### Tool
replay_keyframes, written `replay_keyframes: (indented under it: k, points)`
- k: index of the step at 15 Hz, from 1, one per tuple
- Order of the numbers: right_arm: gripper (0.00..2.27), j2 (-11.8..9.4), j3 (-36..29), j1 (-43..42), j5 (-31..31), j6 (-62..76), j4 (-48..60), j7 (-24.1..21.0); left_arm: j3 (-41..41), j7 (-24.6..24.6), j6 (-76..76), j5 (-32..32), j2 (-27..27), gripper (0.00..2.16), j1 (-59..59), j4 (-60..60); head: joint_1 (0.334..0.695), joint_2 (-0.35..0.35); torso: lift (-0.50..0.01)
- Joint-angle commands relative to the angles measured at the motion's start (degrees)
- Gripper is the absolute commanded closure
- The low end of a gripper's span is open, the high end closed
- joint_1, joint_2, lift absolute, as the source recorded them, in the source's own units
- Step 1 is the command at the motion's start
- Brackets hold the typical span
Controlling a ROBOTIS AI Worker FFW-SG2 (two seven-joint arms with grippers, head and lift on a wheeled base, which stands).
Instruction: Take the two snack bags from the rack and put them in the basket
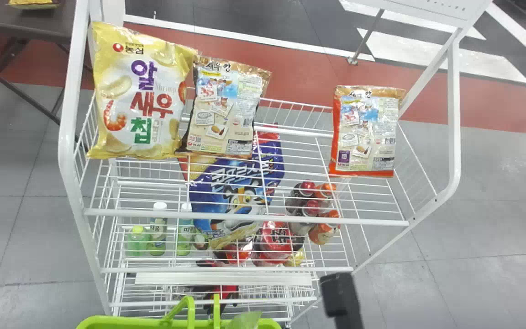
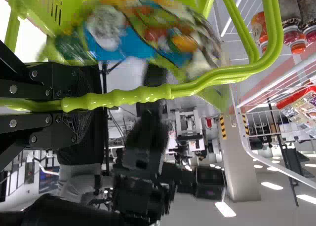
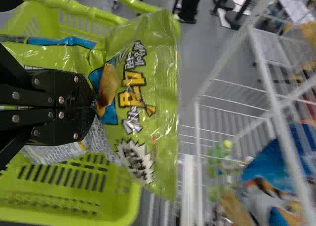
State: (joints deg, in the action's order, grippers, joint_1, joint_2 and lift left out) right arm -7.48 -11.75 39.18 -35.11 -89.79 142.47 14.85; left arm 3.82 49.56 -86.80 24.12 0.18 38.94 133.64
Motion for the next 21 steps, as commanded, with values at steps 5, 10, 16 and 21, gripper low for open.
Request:
replay_keyframes:
  k: [5, 10, 16, 21]
  points:
    - [2.24, -0.4, 7.4, -3.9, 4.1, -0.3, -10.8, -2.4, 1.0, -0.5, 0.0, -0.4, -0.3, 1.52, 0.0, 0.2, 0.695, -0.35, -0.01]
    - [0.0, -1.4, 6.2, -6.7, 6.7, -0.3, -12.4, -2.5, 1.1, -0.5, -0.2, -0.5, -0.3, 1.52, 0.0, 0.2, 0.695, -0.35, -0.01]
    - [0.06, -1.7, -6.5, -6.8, -0.8, -0.3, -2.8, 1.4, 2.2, -0.8, -0.2, -1.2, -0.3, 1.52, 0.1, 0.4, 0.695, -0.35, -0.01]
    - [0.07, -1.5, -10.1, -9.1, -3.4, -0.3, -2.6, 4.2, 3.5, -1.1, -0.2, -2.1, -0.3, 1.52, 0.1, 0.4, 0.695, -0.35, -0.01]
